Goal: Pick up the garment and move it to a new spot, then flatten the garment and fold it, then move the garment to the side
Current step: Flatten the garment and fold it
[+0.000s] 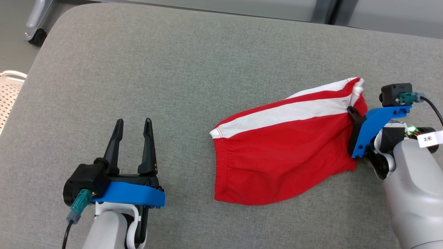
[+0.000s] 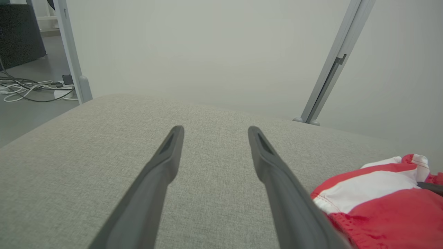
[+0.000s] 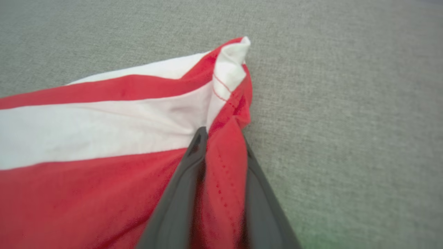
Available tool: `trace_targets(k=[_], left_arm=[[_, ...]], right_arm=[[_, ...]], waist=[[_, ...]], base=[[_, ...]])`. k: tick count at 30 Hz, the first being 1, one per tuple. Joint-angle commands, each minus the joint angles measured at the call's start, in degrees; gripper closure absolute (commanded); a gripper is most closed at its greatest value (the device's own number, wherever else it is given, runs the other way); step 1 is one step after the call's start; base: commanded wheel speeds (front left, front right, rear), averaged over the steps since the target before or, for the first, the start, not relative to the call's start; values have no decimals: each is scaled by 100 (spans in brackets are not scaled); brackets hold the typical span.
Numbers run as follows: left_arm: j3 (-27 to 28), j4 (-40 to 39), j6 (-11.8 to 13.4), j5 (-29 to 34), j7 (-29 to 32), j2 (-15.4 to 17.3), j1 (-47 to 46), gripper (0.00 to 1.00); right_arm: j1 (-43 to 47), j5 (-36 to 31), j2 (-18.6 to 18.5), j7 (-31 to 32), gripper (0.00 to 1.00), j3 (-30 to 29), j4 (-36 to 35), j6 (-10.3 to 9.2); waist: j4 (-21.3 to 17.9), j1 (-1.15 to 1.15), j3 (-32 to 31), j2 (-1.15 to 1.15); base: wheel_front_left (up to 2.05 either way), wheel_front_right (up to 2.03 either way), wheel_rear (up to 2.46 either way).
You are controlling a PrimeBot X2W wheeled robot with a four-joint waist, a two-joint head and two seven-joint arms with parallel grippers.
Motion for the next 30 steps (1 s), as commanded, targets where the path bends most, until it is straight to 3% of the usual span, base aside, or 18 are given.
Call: trace_targets(k=[1, 9, 13, 20, 26, 30], left_arm=[[26, 16, -37, 27, -24, -14, -27, 0], [71, 72, -88, 83, -24, -51, 45, 0], [139, 67, -123, 124, -24, -57, 93, 0], [162, 54, -150, 161, -24, -70, 150, 0], [95, 122, -183, 143, -24, -72, 134, 0], [72, 174, -205, 131, -24, -72, 136, 0]], right_arm=[[118, -51, 49, 8, 100, -10, 164, -4], [232, -86, 21, -439, 100, -823, -189, -4], [594, -238, 107, -568, 100, -1250, -736, -2], [1257, -817, 244, -277, 100, -1864, -2012, -2], [1513, -985, 335, 61, 100, -1686, -2945, -1], [1642, -819, 496, 276, 100, -1194, -3393, -1]], waist=[[-2, 0, 0, 0], [-86, 0, -160, 0], [-216, 0, -289, 0], [-433, 0, -473, 0], [-445, 0, -593, 0], [-404, 0, -704, 0]], base=[[0, 0, 0], [0, 0, 0], [0, 0, 0], [0, 0, 0], [0, 0, 0], [0, 0, 0]])
